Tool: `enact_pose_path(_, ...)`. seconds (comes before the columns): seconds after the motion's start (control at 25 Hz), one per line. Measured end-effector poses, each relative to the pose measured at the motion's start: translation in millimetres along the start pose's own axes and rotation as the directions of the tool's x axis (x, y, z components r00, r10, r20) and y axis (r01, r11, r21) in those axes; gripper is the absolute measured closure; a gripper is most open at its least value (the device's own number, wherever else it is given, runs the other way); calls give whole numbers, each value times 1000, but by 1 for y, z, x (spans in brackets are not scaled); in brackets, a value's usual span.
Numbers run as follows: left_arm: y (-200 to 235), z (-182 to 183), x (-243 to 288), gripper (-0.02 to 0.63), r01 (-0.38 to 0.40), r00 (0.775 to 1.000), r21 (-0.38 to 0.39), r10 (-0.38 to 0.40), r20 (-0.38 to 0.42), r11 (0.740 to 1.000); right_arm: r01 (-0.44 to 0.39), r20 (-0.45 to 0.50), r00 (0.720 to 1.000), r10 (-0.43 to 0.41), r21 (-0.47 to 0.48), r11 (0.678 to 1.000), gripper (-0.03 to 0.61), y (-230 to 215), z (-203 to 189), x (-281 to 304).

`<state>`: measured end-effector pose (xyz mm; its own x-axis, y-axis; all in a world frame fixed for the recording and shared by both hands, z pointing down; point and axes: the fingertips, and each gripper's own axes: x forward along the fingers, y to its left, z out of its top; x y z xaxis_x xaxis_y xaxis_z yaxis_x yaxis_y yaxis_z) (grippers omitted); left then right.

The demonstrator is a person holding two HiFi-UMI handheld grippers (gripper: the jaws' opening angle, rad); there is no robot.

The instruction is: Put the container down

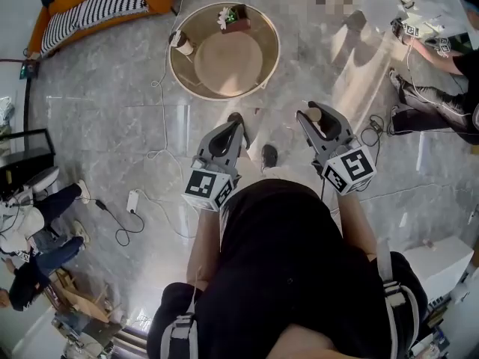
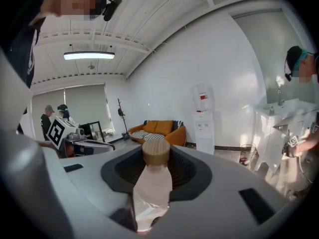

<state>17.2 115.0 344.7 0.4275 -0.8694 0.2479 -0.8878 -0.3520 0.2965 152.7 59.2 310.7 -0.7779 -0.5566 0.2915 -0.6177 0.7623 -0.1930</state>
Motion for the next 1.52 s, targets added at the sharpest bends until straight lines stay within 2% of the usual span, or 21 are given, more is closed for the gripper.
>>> enact_pose_path(0.32,60,37,50,594,75,997,20,-75,-1,997,27,10,1000,-27,-10,1000,442,-11,35,69)
enact_pose_path(0.6,109,60,89,594,137,991,31,-136,-12,990,32,-31,999,-33,-41,999,442,-17,51,133)
enact_pose_path(0.92,156,46,111,594,202,975,3,-201,-93,979,70,-114,991,-67,19,997,442,-19,24,191)
enact_pose_path(1.08,183,29,133,594,218,968,-9,-217,-123,976,77,-150,986,-73,19,997,442,-29,4,226)
enact_pose_path(1.36,195,15,150,594,233,960,-28,-234,-152,972,87,-190,979,-77,46,995,442,-38,-14,248)
enact_pose_path(1.52,201,8,162,594,247,952,-25,-247,-180,969,90,-179,981,-80,46,995,442,-53,-23,260)
